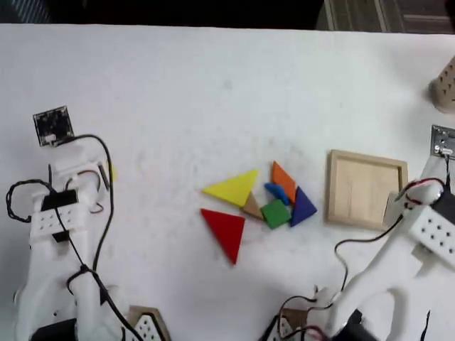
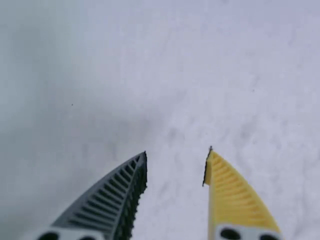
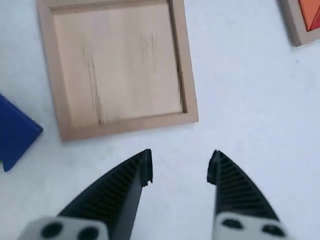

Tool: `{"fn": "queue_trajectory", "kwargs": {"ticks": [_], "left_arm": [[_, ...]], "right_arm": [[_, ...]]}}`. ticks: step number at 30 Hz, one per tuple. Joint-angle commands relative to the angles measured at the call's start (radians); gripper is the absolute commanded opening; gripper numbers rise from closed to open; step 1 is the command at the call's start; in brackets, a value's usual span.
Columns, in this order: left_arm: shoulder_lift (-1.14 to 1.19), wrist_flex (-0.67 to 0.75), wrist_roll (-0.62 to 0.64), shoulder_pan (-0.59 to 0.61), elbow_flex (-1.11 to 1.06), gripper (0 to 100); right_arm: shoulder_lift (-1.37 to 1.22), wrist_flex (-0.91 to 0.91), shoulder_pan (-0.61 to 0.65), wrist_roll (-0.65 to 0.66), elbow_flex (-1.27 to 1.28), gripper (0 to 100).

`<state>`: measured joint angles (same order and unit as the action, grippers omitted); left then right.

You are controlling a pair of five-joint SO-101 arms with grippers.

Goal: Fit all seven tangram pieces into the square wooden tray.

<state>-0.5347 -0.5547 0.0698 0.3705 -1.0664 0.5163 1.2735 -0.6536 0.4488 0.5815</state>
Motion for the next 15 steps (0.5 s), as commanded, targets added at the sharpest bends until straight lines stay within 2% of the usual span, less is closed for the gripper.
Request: {"fn": "queue_trajectory", "kwargs": {"ticks": [1,9,15], "left_arm": [[-0.038,0.021,0.006,0.005,0.006,21],[-0.038,0.023,0.006,0.005,0.005,21],[-0.038,0.026,0.006,0.004,-0.002,21]], "right_arm": [[-0.145,-0.113,-0.001,-0.009,-0.083,15.0],[-0.576,-0.275,0.031,-0.009,-0.318,12.2],[-0.794,-0.288,0.031,0.003,-0.480,12.3]]}}
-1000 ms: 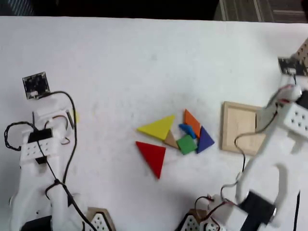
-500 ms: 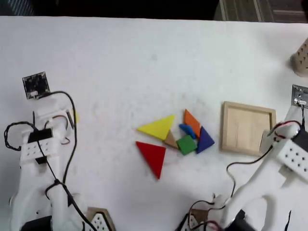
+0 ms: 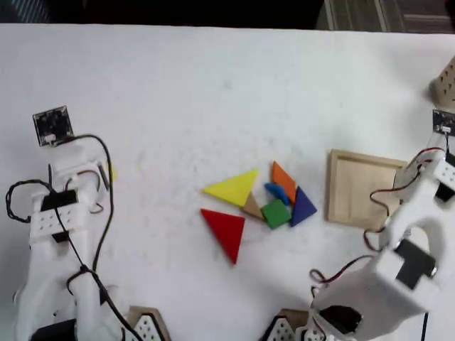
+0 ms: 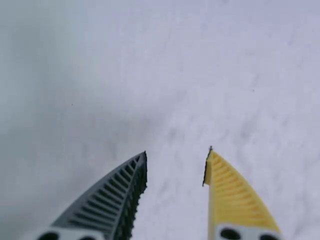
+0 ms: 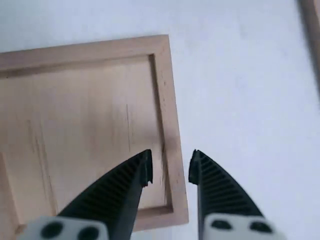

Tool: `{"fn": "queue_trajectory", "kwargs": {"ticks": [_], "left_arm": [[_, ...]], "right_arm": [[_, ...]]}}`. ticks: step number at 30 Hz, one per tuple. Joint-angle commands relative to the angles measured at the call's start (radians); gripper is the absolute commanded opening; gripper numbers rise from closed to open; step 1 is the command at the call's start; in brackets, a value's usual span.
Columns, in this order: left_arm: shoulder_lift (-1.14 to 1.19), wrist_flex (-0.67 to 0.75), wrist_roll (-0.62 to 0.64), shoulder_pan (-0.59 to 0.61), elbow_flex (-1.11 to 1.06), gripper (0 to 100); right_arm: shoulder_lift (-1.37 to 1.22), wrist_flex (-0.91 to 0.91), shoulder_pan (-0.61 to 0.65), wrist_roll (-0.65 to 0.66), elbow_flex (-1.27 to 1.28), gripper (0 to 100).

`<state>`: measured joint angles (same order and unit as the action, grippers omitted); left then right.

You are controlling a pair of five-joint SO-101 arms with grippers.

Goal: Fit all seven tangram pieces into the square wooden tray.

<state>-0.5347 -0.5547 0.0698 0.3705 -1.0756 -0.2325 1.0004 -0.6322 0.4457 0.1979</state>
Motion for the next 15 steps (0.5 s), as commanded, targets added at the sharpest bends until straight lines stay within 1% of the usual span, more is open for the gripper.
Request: {"fn": "queue_trajectory", "kwargs": {"ticks": [1,4,6,10,13,15], "left_arm": [[-0.038,0.026,0.006,0.004,0.008,21],[-0.038,0.026,0.006,0.004,0.008,21],[-0.038,0.026,0.006,0.004,0.008,21],[-0.038,0.026,0.006,0.004,0.008,21],[-0.038,0.026,0.006,0.004,0.008,21],[-0.038,0.026,0.006,0.004,0.008,21]], "right_arm": [[-0.068,-0.015,0.015,0.038,-0.114,12.3],[-0.107,-0.015,0.031,0.160,-0.129,12.3],[-0.120,-0.016,0.047,0.192,-0.129,12.0],[-0.124,-0.018,0.058,0.158,-0.130,11.6],[-0.120,-0.025,0.058,0.114,-0.133,5.6],[-0.130,-0.050,0.058,0.107,-0.132,1.1]]}}
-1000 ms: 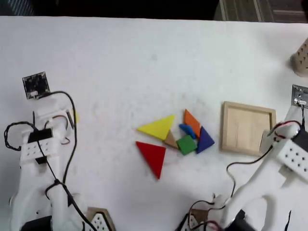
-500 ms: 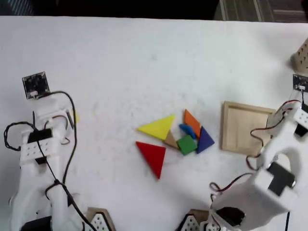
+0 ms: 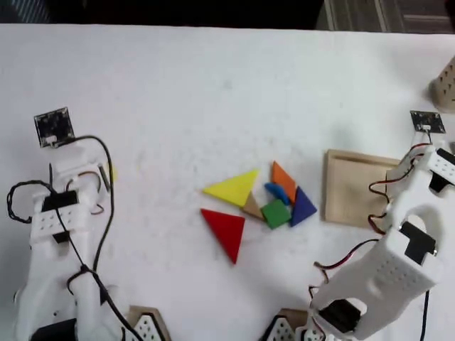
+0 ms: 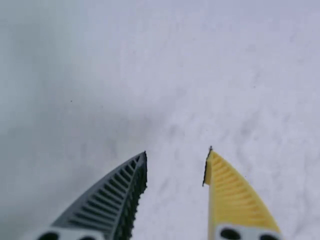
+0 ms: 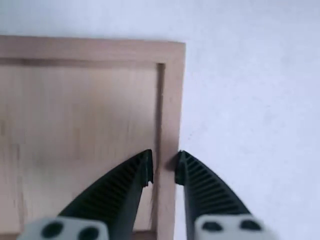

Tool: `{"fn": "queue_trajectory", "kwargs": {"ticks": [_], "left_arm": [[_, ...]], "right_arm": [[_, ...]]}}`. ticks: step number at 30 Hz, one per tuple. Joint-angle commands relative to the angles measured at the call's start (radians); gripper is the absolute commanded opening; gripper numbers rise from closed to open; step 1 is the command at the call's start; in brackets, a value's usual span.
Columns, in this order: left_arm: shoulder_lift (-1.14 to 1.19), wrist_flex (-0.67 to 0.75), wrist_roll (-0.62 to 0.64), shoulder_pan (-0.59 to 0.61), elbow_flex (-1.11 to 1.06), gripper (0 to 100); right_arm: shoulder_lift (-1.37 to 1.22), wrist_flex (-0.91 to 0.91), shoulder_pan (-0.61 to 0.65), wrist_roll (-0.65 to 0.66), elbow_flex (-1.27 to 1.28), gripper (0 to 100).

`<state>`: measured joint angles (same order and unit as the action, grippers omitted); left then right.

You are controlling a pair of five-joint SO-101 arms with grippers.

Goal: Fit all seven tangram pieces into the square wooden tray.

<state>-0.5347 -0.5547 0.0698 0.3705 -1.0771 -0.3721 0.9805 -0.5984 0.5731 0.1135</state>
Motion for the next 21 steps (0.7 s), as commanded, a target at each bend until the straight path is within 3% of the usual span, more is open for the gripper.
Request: {"fn": "queue_trajectory", "kwargs": {"ticks": [1,11,15,19,21], "left_arm": [[-0.038,0.026,0.006,0.004,0.009,21],[-0.038,0.026,0.006,0.004,0.008,21],[-0.038,0.026,0.006,0.004,0.006,21],[-0.038,0.026,0.006,0.004,-0.006,21],[-0.038,0.026,0.006,0.004,-0.011,21]], "right_arm": [[0.007,-0.041,0.024,-0.020,-0.044,2.2],[-0.035,-0.056,0.024,0.069,-0.048,17.1],[-0.061,-0.097,0.039,0.069,-0.043,12.7],[-0.088,-0.099,0.051,0.063,-0.048,1.1],[-0.094,-0.096,0.053,0.063,-0.048,2.9]]}}
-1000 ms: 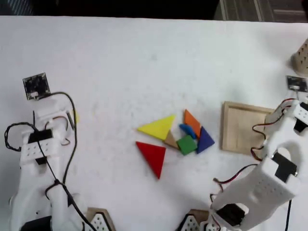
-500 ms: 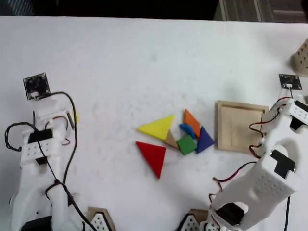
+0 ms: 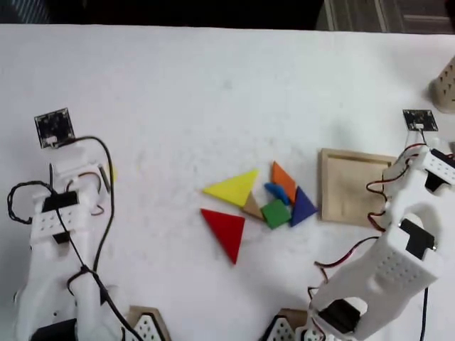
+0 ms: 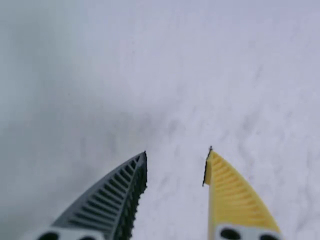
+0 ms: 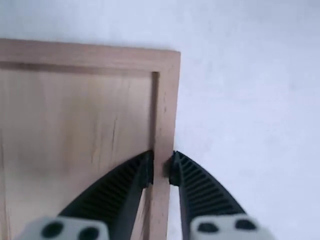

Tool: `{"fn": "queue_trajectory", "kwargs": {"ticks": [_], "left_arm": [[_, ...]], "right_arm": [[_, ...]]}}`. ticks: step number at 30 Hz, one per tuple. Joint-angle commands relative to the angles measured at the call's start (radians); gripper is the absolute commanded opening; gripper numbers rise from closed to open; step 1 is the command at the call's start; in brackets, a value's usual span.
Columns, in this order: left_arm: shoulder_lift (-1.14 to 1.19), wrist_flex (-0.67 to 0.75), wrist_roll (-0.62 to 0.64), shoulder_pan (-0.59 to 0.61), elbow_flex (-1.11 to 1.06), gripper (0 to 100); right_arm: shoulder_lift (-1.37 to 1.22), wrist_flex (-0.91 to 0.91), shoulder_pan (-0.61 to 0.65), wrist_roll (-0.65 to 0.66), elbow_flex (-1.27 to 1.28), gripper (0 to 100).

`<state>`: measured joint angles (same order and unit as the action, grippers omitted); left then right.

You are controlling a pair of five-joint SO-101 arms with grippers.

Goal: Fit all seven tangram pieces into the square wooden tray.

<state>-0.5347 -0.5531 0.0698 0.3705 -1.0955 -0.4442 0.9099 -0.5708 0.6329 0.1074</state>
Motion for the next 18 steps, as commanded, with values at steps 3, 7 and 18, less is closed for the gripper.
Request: {"fn": "queue_trajectory", "kwargs": {"ticks": [3,7,18], "left_arm": [[-0.038,0.071,0.005,0.004,-0.015,21],[-0.038,0.163,0.005,0.004,-0.058,21],[-0.038,0.172,0.005,0.004,-0.061,21]], "right_arm": [[-0.027,-0.027,0.031,0.005,-0.041,1.5],[-0.027,-0.022,0.044,0.011,-0.040,2.3],[0.156,0.174,0.045,-0.063,-0.081,1.6]]}}
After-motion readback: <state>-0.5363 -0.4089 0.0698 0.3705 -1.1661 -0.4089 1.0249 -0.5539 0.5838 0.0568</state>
